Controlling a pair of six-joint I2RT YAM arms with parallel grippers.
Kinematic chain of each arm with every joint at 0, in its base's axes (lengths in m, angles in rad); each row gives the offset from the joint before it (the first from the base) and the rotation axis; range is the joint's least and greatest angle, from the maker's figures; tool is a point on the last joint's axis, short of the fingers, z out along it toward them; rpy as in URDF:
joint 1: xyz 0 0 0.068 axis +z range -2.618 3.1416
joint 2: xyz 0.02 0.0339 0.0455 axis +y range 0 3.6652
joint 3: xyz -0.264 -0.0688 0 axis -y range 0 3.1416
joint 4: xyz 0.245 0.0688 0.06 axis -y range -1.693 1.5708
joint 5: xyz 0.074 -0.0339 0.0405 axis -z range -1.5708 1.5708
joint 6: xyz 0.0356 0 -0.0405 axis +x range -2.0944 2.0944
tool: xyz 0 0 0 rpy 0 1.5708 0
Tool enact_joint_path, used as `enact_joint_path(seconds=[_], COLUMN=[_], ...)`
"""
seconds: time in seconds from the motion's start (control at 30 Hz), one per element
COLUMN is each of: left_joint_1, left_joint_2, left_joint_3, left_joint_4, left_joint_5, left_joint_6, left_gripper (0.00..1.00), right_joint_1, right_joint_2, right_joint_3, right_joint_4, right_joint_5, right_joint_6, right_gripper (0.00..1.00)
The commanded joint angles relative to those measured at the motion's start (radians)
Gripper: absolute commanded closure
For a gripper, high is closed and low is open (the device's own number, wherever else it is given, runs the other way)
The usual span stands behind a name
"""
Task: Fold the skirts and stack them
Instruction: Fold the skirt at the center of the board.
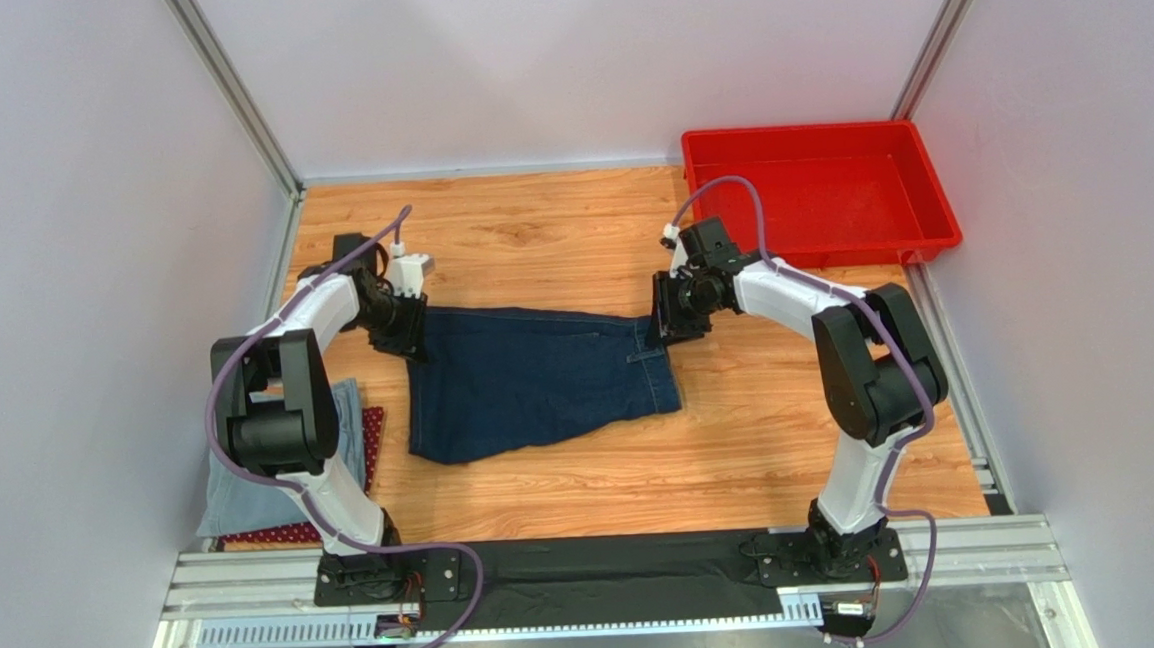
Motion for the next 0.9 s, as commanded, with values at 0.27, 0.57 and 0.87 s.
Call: enact_joint_path(seconds=[0.27,0.57,0.87], left_joint_1=[0.006,0.049,0.060], left_joint_2=[-0.066,-0.032,0.006], left_joint_3=[0.034,0.028,-0.013], left_joint_4=[0.067,0.083,0.057], left_joint_5=[0.034,-0.146,0.012], left_joint_6=[0.013,-0.027,-0.026], left_gripper=[1.00,0.52,0.54], right_joint_1=[-0.023,-0.017,0.099], right_joint_2=[-0.078,-0.108,0.073], right_joint_3=[-0.012,0.117,0.359], right_joint_4=[0.076,-0.069,-0.058], right_joint_5=[-0.037,0.170,0.120], right_joint_6=[0.057,-0.059,-0.055], right_gripper=[1.00,0.66,0.69])
